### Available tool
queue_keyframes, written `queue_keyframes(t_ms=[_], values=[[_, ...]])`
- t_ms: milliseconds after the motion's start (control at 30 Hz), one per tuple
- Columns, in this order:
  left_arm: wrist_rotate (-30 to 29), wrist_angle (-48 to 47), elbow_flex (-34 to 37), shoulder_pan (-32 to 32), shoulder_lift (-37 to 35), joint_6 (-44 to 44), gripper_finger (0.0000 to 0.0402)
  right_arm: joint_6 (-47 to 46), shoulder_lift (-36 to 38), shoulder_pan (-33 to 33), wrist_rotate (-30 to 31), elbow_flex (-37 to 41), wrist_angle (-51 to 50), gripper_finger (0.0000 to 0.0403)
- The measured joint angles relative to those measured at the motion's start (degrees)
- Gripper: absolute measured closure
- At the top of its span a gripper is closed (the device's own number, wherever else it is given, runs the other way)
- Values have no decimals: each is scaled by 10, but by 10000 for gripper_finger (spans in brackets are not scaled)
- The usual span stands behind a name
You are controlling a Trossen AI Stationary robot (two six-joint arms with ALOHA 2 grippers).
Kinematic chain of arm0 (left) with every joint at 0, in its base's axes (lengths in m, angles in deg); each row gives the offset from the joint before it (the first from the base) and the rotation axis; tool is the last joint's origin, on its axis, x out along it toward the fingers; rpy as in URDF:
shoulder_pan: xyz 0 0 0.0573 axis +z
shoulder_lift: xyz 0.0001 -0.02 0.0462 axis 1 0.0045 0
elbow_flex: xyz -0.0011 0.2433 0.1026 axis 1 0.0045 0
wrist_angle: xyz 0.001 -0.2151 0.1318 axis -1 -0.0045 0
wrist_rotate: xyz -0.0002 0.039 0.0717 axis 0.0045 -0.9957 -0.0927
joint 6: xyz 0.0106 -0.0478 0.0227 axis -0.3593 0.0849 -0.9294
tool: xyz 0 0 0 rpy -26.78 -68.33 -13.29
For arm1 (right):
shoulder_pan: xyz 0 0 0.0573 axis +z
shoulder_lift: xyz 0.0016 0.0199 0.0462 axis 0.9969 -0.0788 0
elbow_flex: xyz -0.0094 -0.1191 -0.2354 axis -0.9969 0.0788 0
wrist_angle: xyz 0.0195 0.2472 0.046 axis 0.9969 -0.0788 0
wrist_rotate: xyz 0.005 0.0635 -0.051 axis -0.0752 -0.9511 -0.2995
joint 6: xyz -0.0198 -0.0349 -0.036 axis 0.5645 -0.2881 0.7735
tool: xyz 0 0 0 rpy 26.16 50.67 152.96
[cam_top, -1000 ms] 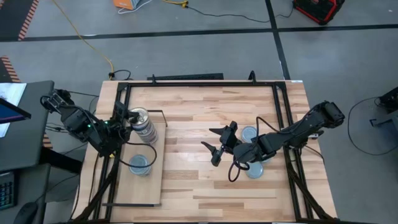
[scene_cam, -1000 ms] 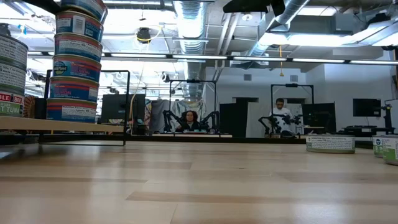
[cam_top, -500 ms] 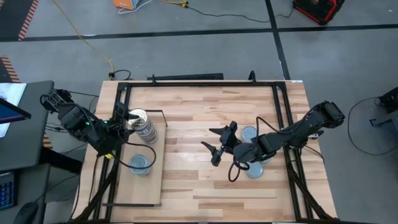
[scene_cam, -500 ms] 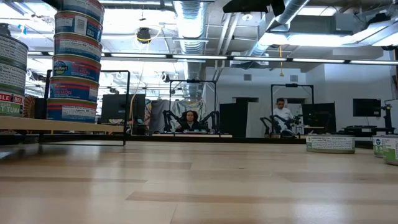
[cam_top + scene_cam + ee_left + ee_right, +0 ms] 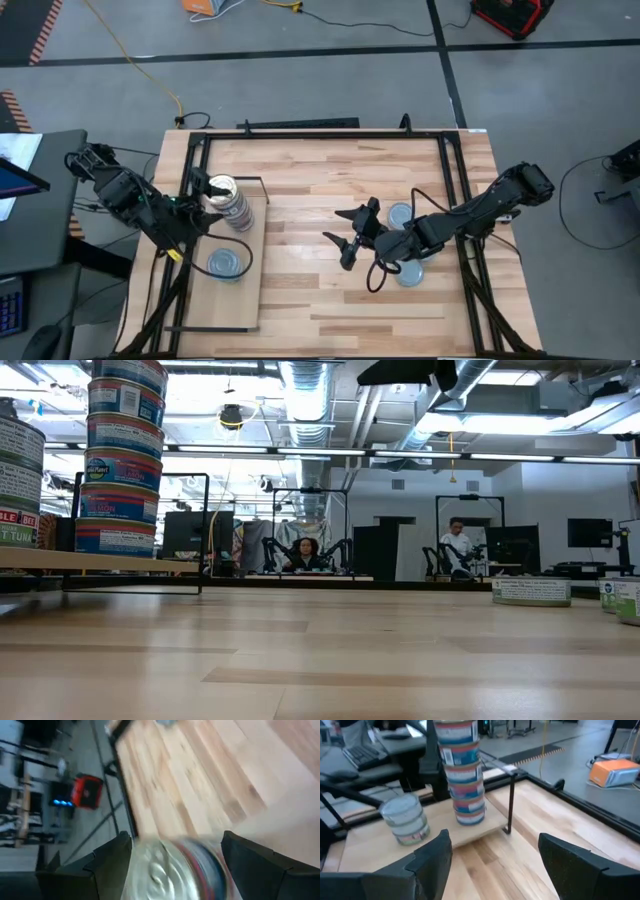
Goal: Stack canned seafood by type on shelf
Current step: Stack the top green and white tuna can on the green and white tuna can on the shelf
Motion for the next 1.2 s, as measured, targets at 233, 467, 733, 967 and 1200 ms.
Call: queue_keyframes(t_ms=[233, 467, 733, 967, 1200], values=[[-7, 178, 2, 0, 0, -64, 107, -39, 0, -14, -21, 0, -76, 82], [-1, 342, 63, 37, 15, -10, 107, -113, 1, -72, -79, 0, -302, 82], [150, 456, 106, 75, 132, 4, 107, 2, 2, -162, -222, 0, -331, 82], [186, 535, 106, 58, 236, 13, 107, 39, 48, -193, -256, 0, -422, 82], [287, 666, 106, 50, 300, 24, 107, 15, 142, -216, -297, 0, -580, 82]])
